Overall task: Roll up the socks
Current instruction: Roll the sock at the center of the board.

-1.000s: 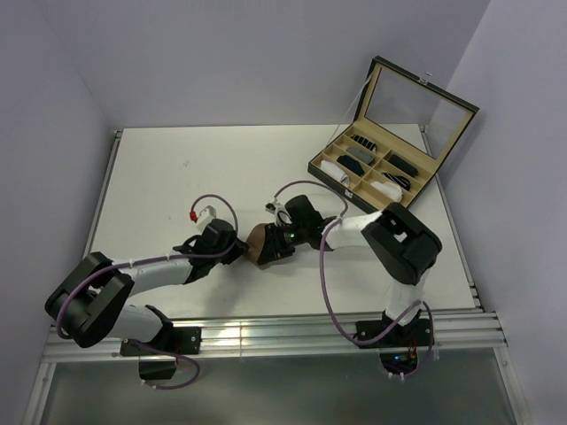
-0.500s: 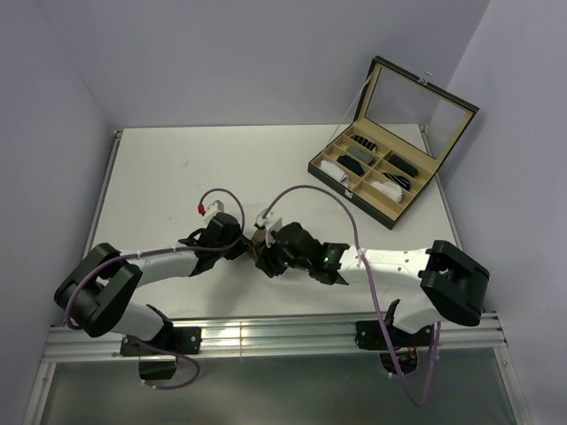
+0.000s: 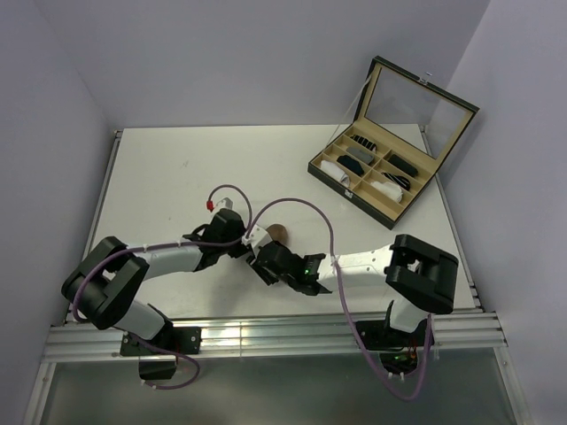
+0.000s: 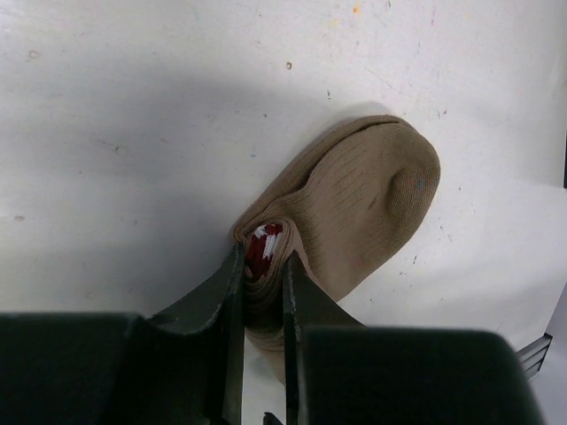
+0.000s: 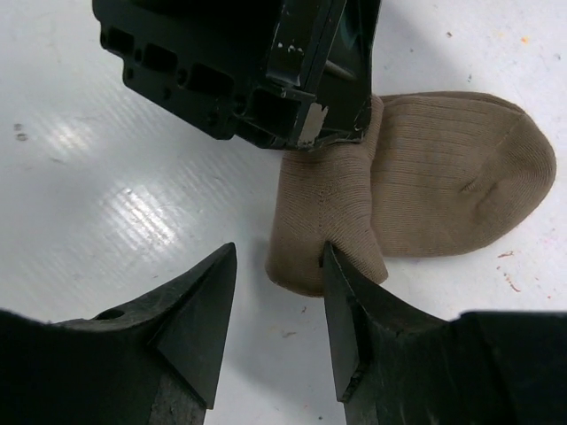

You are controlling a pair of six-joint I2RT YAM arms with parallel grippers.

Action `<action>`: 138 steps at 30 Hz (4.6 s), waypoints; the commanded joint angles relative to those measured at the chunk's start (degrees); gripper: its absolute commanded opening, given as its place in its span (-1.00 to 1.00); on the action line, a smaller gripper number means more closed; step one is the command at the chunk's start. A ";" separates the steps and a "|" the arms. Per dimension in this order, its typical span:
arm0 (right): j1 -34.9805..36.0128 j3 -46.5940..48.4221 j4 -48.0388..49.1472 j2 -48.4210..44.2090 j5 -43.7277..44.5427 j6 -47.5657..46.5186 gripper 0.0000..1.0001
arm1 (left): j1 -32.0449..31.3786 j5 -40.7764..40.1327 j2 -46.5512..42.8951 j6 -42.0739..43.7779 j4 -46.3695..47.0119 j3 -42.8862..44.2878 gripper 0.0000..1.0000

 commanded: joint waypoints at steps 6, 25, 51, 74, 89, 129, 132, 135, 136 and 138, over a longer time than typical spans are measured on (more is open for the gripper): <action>0.34 3.16 0.80 3.46 7.57 -1.22 0.05 | -0.15 4.35 3.80 3.75 -5.53 0.41 -0.99; 0.52 4.13 -2.36 -3.30 7.05 -0.08 0.09 | -0.15 3.38 4.24 4.46 -7.55 1.81 -0.99; -3.86 4.30 -1.83 11.46 4.86 2.99 -0.27 | -0.15 5.22 5.03 6.65 -8.25 2.34 -0.99; -21.98 11.76 -16.33 15.41 -47.08 10.73 -1.00 | -0.15 -7.69 -12.88 -0.28 -10.19 -3.01 0.37; -25.32 19.07 -21.79 24.47 -60.45 12.83 -1.00 | -0.15 -8.05 -18.09 -7.32 0.27 -12.34 0.38; -12.24 1.06 -5.18 -11.37 -10.38 2.93 -0.03 | -0.33 -4.44 -3.41 0.76 -7.55 -1.97 -0.99; -6.96 -0.27 -2.89 -13.06 -5.00 0.63 -0.03 | -0.33 -4.27 -2.88 1.64 -7.55 -1.09 -0.99; -4.14 0.08 -2.18 -12.10 -3.24 -0.43 -0.06 | -0.33 -3.92 -2.44 2.43 -7.55 -0.21 -0.99; -3.62 0.61 -2.09 -10.61 -2.80 -0.61 -0.06 | -0.24 -3.57 -1.92 2.70 -9.03 0.05 -0.99; -2.38 0.96 -1.31 -9.03 -1.92 -0.96 -0.06 | -0.33 -3.04 -1.47 2.87 -9.13 0.41 -0.99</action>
